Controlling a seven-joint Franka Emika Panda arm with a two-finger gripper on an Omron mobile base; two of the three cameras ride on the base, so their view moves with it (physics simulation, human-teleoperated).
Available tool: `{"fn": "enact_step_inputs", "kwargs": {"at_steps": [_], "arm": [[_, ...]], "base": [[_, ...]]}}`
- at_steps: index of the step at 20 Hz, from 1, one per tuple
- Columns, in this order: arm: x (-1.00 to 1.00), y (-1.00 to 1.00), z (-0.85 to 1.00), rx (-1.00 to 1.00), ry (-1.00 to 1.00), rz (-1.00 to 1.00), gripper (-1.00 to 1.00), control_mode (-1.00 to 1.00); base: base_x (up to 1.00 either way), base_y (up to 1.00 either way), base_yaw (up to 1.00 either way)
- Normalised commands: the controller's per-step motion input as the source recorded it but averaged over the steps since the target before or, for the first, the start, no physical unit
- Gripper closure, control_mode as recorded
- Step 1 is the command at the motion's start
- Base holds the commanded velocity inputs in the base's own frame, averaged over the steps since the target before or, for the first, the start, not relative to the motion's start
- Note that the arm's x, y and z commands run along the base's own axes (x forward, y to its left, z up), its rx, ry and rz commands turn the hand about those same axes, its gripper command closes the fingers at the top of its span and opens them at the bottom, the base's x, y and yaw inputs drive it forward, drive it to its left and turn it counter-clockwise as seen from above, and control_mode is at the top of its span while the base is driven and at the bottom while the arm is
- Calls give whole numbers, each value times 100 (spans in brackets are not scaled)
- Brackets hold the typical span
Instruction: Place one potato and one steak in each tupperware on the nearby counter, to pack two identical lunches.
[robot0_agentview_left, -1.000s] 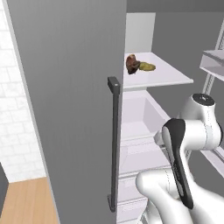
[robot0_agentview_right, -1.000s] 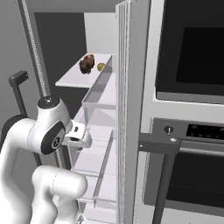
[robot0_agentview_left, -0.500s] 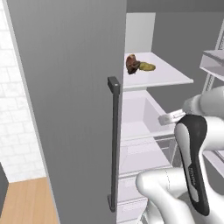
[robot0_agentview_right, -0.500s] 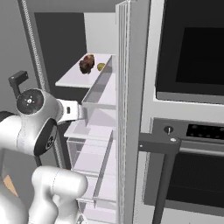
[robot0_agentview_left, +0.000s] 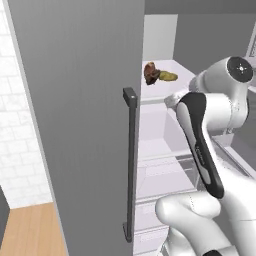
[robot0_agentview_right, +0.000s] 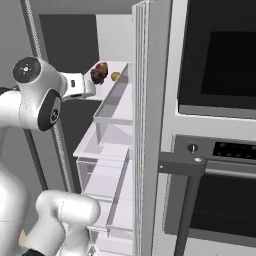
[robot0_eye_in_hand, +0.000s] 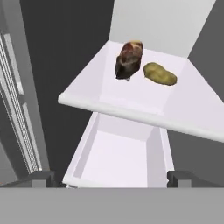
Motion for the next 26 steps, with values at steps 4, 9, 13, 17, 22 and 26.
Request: {"fn": "enact_step_inputs", "kwargs": {"at_steps": [4,9,13,17,22,26], "arm": [[58,-6,28,11,3,-3,-100,-100],[64,8,-1,5,2,-14,-100,-100],[26,10,-12,2,7,-14,-100,-100],[69,-19,-2,10,11,10,-100,-100],[94,21,0,3,11,3,-100,-100],[100,32,-3,0,0,0,-100,-100]], "base": [[0,0,0],[0,0,0],[0,0,0],[0,0,0],[0,0,0],[0,0,0]]}}
